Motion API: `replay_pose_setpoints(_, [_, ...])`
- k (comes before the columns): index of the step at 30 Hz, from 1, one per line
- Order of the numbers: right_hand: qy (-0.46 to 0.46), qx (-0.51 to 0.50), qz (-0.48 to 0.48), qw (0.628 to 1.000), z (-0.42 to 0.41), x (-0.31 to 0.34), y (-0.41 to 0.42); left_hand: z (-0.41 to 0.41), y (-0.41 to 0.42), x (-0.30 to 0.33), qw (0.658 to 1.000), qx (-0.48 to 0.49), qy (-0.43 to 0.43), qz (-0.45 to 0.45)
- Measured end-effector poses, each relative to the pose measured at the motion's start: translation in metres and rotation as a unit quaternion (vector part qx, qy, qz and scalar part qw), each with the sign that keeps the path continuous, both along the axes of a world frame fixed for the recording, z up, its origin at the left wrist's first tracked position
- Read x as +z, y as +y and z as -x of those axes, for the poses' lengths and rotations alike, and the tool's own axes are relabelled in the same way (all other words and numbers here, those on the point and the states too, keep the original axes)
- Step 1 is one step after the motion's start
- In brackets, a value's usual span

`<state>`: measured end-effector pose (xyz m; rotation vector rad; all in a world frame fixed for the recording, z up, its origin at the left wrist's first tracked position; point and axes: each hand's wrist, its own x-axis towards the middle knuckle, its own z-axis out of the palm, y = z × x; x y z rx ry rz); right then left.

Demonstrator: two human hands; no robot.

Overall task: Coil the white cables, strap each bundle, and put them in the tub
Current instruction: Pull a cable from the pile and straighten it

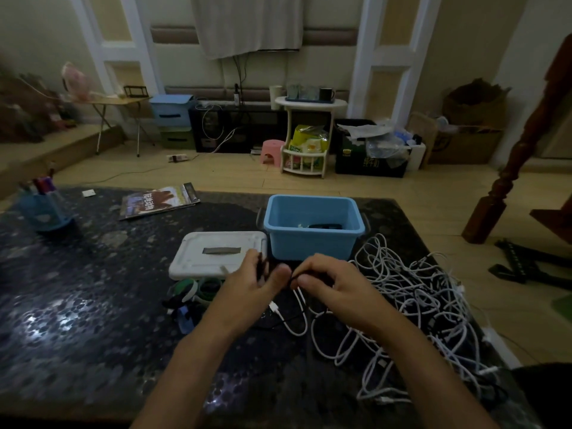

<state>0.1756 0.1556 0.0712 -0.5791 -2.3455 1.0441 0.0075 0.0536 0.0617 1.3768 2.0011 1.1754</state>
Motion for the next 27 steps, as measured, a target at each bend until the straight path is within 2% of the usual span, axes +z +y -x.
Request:
replay_pose_setpoints(4, [0.037,-0.037,-0.019,0.998,0.004,-0.001,-0.003,-0.007,0.003,-0.004,0.993,-0.036,0.084,0.069])
replay_pose_setpoints(6, [0.06,-0.077,-0.026,0.995,0.002,0.001,0.0,-0.007,0.005,-0.011,0.994,-0.019,0.075,0.08])
replay_pose_setpoints(7, [0.062,-0.103,-0.027,0.992,0.001,0.001,0.002,-0.007,0.006,-0.013,0.996,-0.001,0.039,0.076])
replay_pose_setpoints(9, [0.043,-0.146,-0.036,0.988,-0.004,-0.003,0.009,-0.009,0.008,-0.012,0.995,0.043,-0.086,0.041])
replay_pose_setpoints(12, [0.011,-0.178,-0.047,0.983,-0.007,-0.011,0.016,-0.011,0.012,-0.006,0.961,0.055,-0.271,-0.013])
replay_pose_setpoints(15, [-0.018,-0.186,-0.038,0.982,-0.001,-0.014,0.013,-0.012,0.013,-0.001,0.941,0.01,-0.335,-0.041])
replay_pose_setpoints(18, [-0.099,-0.141,-0.058,0.983,0.007,-0.018,0.005,-0.016,0.012,0.003,0.925,-0.035,-0.373,-0.058])
replay_pose_setpoints(21, [-0.201,-0.082,-0.063,0.974,0.01,-0.025,0.001,-0.017,0.011,0.005,0.922,-0.035,-0.379,-0.071])
replay_pose_setpoints(24, [-0.238,-0.049,-0.044,0.969,0.011,-0.029,0.001,-0.019,0.009,0.006,0.925,-0.004,-0.372,-0.075])
replay_pose_setpoints(25, [-0.238,-0.046,-0.041,0.969,0.011,-0.03,0.002,-0.019,0.008,0.005,0.933,0.012,-0.352,-0.069])
replay_pose_setpoints(27, [-0.235,-0.037,-0.037,0.971,0.01,-0.03,0.002,-0.017,0.007,0.002,0.964,0.051,-0.258,-0.042])
